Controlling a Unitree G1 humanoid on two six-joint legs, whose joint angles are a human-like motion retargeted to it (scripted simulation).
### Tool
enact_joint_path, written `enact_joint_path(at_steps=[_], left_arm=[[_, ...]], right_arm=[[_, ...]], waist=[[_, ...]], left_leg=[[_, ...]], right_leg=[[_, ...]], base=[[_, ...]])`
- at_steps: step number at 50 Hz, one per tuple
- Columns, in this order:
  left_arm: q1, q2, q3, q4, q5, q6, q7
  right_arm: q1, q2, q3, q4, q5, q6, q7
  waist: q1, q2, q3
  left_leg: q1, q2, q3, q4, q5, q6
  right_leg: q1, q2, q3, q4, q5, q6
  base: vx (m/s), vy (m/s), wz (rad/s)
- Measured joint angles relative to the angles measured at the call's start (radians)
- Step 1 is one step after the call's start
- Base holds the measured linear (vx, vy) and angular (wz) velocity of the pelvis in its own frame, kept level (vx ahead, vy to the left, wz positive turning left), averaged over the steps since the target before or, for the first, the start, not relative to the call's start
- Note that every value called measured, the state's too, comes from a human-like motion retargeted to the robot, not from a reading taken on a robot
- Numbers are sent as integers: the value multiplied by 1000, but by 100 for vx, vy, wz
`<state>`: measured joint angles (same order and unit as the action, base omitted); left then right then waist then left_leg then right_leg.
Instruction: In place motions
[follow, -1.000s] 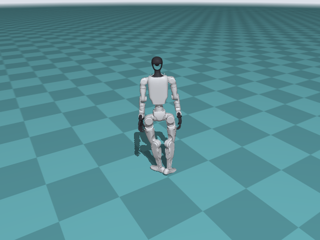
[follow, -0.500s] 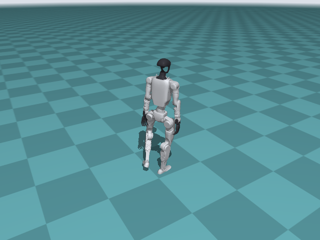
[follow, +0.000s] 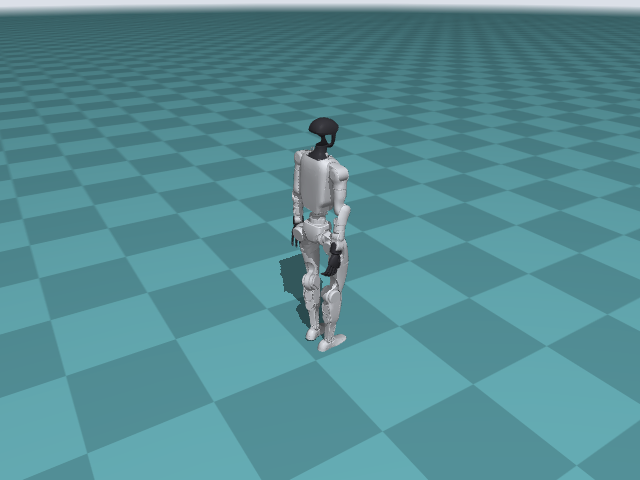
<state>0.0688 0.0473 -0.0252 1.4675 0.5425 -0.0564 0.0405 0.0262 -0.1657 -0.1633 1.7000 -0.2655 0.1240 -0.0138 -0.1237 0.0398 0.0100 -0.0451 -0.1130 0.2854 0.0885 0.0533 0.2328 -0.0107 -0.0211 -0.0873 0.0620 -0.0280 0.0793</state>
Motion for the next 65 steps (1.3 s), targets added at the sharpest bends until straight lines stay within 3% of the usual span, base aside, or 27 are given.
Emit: enact_joint_path(at_steps=[5,10,13,20,22,23,25,30,33,35,38,41,45,48,53,56,58,60,65], left_arm=[[-9,1,12,2,6,22,-16],[-14,15,7,-5,29,21,-11],[-29,32,0,-3,35,24,-13],[-43,58,1,15,44,41,7],[-41,60,1,10,34,38,4],[-42,62,3,6,29,36,3],[-51,65,15,-1,20,31,0],[-45,60,28,-19,-1,11,18],[-70,37,44,2,-32,0,50],[-86,15,52,8,-81,-18,84],[-90,-29,68,-2,-174,-57,98],[-88,-55,73,-16,-233,-89,82],[-86,-43,68,-21,-240,-112,98],[-87,-4,56,-15,-195,-100,112],[-100,48,69,-8,-133,-55,117],[-90,43,99,5,-149,-43,114],[-75,28,125,15,-176,-35,120],[-48,7,161,24,-201,-27,126],[-10,-16,208,104,-259,5,160]], right_arm=[[-7,-1,-14,0,53,-3,14],[-38,12,-39,-21,130,-30,15],[-50,28,-40,-66,161,-45,17],[-54,40,-14,-110,136,-75,21],[-58,31,12,-107,108,-73,28],[-62,27,27,-107,88,-71,34],[-77,19,55,-109,38,-65,46],[-94,5,93,-117,-40,-67,39],[-103,-4,73,-126,-33,-69,28],[-105,-12,53,-126,-5,-79,25],[-95,-35,30,-111,38,-90,43],[-82,-55,6,-82,42,-77,51],[-68,-62,4,-41,19,-48,33],[-49,-49,14,-30,11,-48,19],[-24,2,-13,-61,8,-55,11],[-20,22,-41,-80,23,-59,-5],[-22,26,-54,-92,37,-65,-7],[-24,24,-60,-104,40,-71,3],[-26,24,-96,-152,47,-67,-10]], waist=[[18,0,4],[54,6,-6],[-2,14,18],[-66,19,50],[-48,17,64],[-34,15,74],[-11,10,95],[83,1,109],[93,-1,125],[104,4,141],[134,3,149],[174,5,140],[200,-15,118],[200,-49,75],[173,-95,-30],[196,-108,-65],[252,-95,-64],[302,-92,-48],[311,-51,-34]], left_leg=[[-23,-9,-42,16,4,3],[-96,15,-54,45,20,-28],[-126,21,-127,62,47,-55],[-161,7,-298,79,96,-140],[-162,2,-327,80,101,-167],[-161,0,-341,79,101,-179],[-163,-10,-374,80,99,-195],[-194,-34,-422,51,70,-225],[-223,-38,-372,32,19,-201],[-236,-21,-271,23,-12,-224],[-231,37,58,25,-50,-247],[-202,69,314,33,-73,-237],[-149,89,521,66,-100,-197],[-123,106,642,106,-118,-151],[-100,139,851,140,-118,-123],[-85,111,840,97,-72,-118],[-70,94,727,37,-27,-177],[-50,20,642,-21,-51,-120],[-39,33,464,-11,-58,-119]], right_leg=[[-15,-8,-7,17,21,19],[-72,-1,-1,89,56,102],[-85,8,2,122,98,129],[-79,69,402,113,126,134],[-59,74,436,97,97,133],[-51,73,396,87,79,98],[-36,16,163,60,54,40],[-18,2,66,31,3,34],[-2,-33,-47,14,-22,38],[14,-50,-147,0,-34,32],[37,-83,-282,-16,-51,41],[52,-116,-423,-18,-59,67],[75,-164,-572,-3,-45,133],[84,-196,-672,6,-6,179],[54,-170,-870,-21,65,183],[54,-159,-959,-13,117,183],[76,-138,-985,4,155,183],[122,-149,-991,27,196,183],[208,-181,-969,97,335,183]], base=[[-1,5,-14],[-9,1,9],[-14,-5,156],[-7,-7,191],[-8,-5,152],[-14,-5,132],[-19,-5,128],[-23,-1,142],[-34,7,238],[-39,9,274],[-43,20,287],[-38,13,296],[-34,14,307],[-23,6,320],[-16,-7,328],[-2,7,210],[10,24,64],[23,32,26],[17,29,95]])
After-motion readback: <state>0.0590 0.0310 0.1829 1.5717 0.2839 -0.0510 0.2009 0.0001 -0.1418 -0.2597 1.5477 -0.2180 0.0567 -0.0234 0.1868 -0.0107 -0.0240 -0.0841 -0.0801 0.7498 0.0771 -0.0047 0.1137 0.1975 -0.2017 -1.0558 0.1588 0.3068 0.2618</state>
